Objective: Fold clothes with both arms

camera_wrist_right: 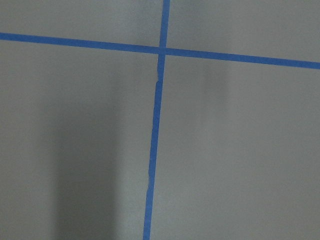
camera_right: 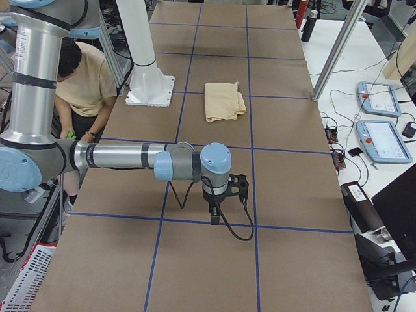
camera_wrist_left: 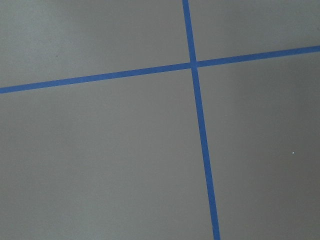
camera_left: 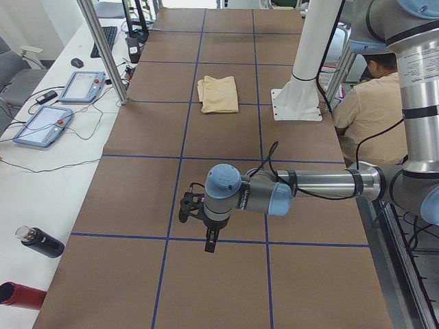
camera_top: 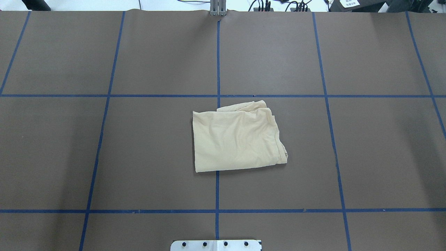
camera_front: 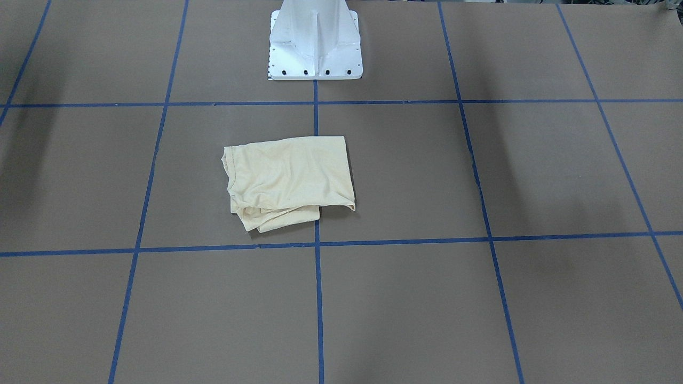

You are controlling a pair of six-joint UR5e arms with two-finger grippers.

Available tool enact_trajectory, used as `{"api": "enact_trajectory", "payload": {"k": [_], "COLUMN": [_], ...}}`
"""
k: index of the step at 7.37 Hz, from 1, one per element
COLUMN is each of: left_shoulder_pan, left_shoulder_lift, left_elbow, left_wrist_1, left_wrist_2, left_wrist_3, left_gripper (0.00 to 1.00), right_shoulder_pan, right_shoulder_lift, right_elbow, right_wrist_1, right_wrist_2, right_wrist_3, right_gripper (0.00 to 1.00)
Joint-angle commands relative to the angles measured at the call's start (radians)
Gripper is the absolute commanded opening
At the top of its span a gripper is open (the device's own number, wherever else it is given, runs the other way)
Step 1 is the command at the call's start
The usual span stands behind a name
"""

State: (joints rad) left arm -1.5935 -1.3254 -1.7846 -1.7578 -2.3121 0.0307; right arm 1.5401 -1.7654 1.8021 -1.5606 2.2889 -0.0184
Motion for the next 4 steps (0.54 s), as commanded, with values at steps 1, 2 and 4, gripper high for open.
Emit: {"api": "enact_trajectory", "payload": {"k": [1,2,4], "left_shoulder_pan": [0.0,0.0,0.0], "left_shoulder_lift": [0.0,0.0,0.0], "left_elbow": [0.001,0.001,0.004], "left_wrist_1": [0.0,0.0,0.0], "left_wrist_2": [0.0,0.0,0.0], "left_wrist_3": [0.003,0.003,0.006], "left_gripper": [1.0,1.0,1.0], "right_shoulder_pan": [-0.002,-0.003,-0.006], "right_shoulder_lift": [0.0,0.0,0.001], "right_elbow": [0.0,0.0,0.002], "right_wrist_1": [0.001,0.001,0.001], "right_wrist_2": [0.004,0.004,0.007], "right_wrist_3": [0.0,0.0,0.0], "right_gripper": [1.0,1.0,1.0]}}
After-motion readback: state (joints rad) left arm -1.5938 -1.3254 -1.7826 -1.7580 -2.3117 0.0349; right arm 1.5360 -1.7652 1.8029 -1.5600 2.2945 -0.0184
